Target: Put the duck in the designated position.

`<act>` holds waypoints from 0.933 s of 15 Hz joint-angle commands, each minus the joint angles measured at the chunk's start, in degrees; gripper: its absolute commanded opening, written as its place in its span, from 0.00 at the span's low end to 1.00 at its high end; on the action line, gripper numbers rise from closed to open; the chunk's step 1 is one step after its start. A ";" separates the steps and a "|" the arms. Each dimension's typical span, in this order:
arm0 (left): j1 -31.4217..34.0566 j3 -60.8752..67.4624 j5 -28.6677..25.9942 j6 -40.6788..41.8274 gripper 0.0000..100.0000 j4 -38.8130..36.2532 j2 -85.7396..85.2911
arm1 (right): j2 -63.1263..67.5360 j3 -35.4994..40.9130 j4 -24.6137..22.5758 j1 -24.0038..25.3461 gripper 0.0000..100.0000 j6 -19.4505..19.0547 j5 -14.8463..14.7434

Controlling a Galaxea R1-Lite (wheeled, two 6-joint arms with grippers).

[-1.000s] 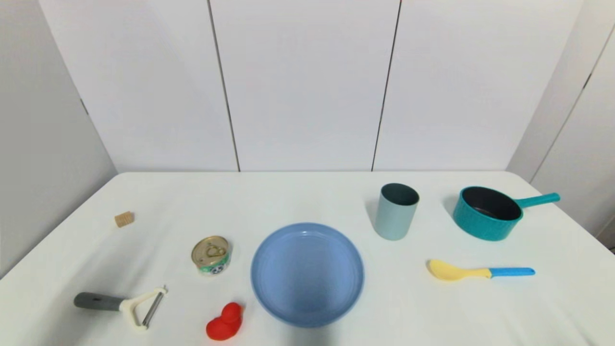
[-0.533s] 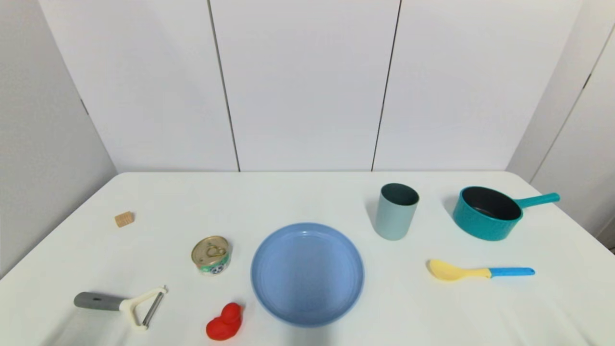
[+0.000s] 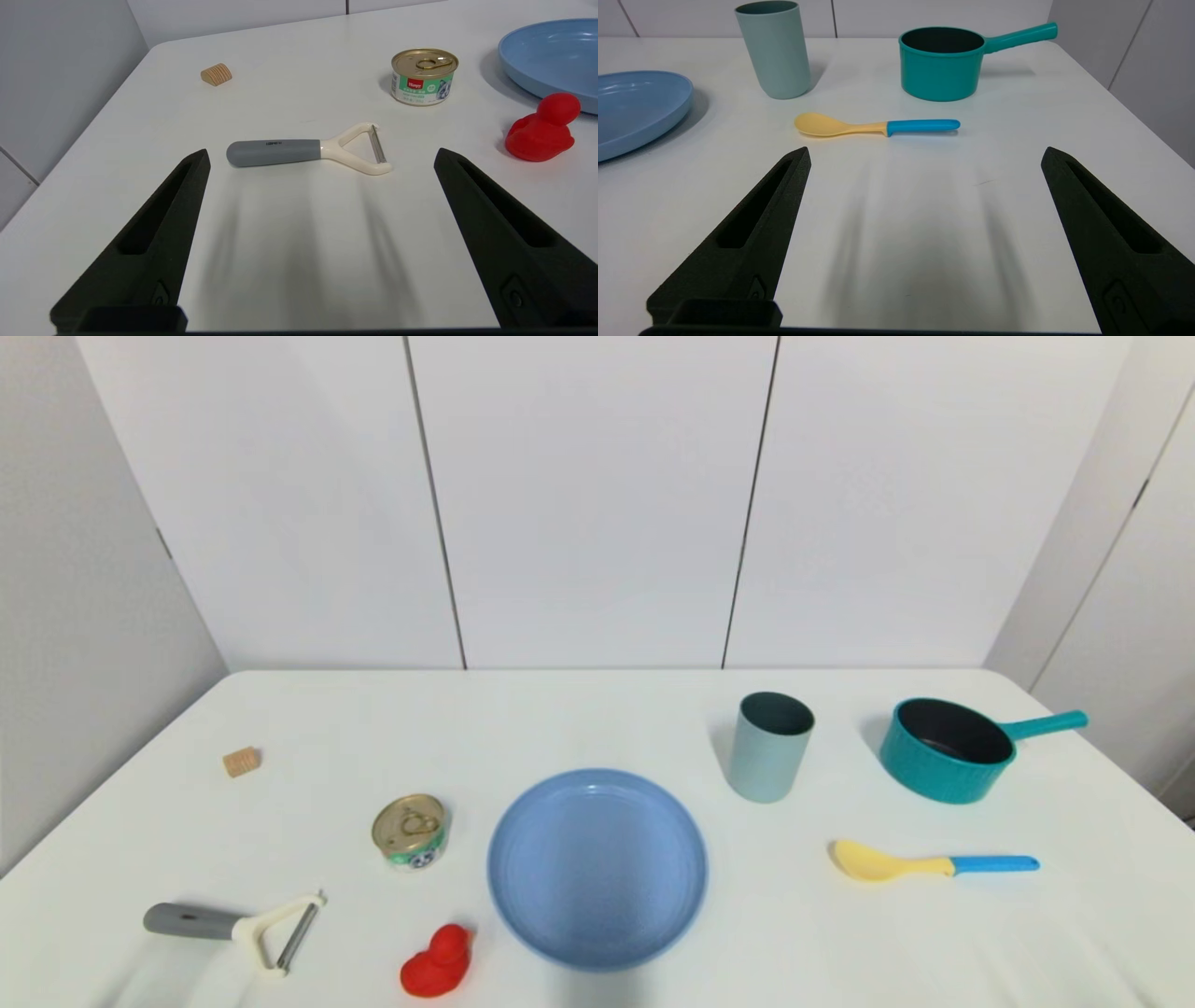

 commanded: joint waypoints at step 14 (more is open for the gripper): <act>-0.01 0.21 0.95 -1.83 1.00 0.21 -0.74 | -0.02 0.53 -0.05 -0.02 1.00 -0.02 0.04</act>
